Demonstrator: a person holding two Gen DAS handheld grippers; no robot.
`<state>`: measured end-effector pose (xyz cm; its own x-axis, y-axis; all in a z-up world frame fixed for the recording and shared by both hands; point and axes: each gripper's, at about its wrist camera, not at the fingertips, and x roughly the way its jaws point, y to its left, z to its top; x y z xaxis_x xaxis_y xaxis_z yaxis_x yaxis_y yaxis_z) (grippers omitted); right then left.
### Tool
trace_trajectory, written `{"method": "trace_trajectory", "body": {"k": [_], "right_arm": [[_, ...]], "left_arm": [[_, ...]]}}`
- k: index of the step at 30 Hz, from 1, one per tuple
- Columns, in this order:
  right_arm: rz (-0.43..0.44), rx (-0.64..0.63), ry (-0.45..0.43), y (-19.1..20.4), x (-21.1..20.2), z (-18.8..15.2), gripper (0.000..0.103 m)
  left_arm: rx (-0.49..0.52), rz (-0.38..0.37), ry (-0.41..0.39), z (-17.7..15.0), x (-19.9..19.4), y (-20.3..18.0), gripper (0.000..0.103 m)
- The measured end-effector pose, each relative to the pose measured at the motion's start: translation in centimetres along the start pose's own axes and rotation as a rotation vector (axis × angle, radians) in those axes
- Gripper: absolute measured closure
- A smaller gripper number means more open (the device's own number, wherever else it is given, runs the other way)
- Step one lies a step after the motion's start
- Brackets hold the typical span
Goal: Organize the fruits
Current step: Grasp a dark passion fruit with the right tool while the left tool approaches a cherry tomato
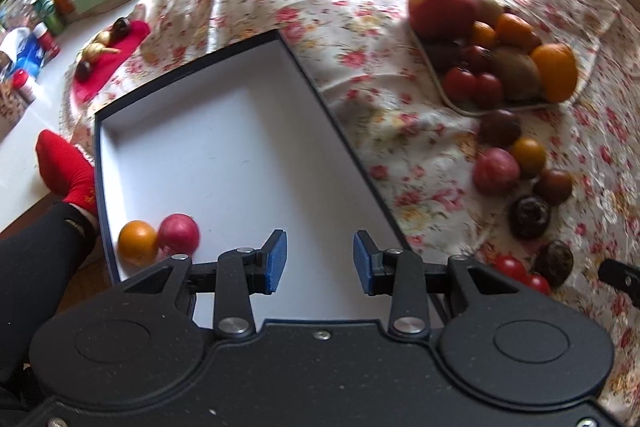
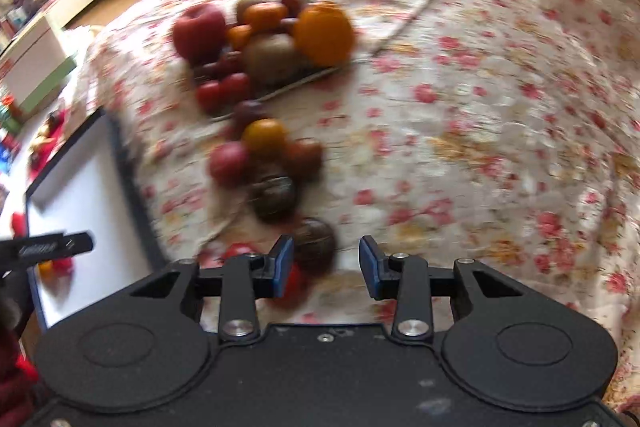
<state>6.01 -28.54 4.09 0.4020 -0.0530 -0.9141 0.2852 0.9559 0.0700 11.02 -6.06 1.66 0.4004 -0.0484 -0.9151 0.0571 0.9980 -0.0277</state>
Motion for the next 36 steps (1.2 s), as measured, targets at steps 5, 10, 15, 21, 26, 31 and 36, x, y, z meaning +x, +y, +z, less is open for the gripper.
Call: {"method": "trace_trajectory", "body": {"k": [5, 10, 15, 21, 26, 31, 36], "right_arm": [[-0.031, 0.057, 0.034, -2.3, 1.6, 0.2, 0.064], [-0.019, 0.072, 0.059, -2.7, 2.4, 0.1, 0.064], [0.037, 0.071, 0.064, -1.5, 2.7, 0.0, 0.064], [0.053, 0.058, 0.059, 0.0, 3.5, 0.1, 0.064], [0.035, 0.055, 0.062, 0.7, 5.0, 0.0, 0.064], [0.016, 0.053, 0.075, 1.0, 6.7, -0.2, 0.061], [-0.008, 0.02, 0.066, 1.7, 6.9, -0.2, 0.063]], "left_arm": [[0.075, -0.02, 0.012, -1.1, -0.1, -2.5, 0.058], [0.148, -0.043, 0.049, -2.0, 0.5, -4.6, 0.058], [0.187, -0.064, 0.066, -2.8, 0.8, -5.7, 0.058], [0.197, -0.092, 0.046, -3.0, 0.3, -6.0, 0.058], [0.195, -0.117, 0.018, -2.9, -0.2, -6.0, 0.058], [0.19, -0.129, 0.009, -2.8, -0.3, -6.0, 0.058], [0.175, -0.141, 0.005, -2.7, -0.3, -5.9, 0.058]]}}
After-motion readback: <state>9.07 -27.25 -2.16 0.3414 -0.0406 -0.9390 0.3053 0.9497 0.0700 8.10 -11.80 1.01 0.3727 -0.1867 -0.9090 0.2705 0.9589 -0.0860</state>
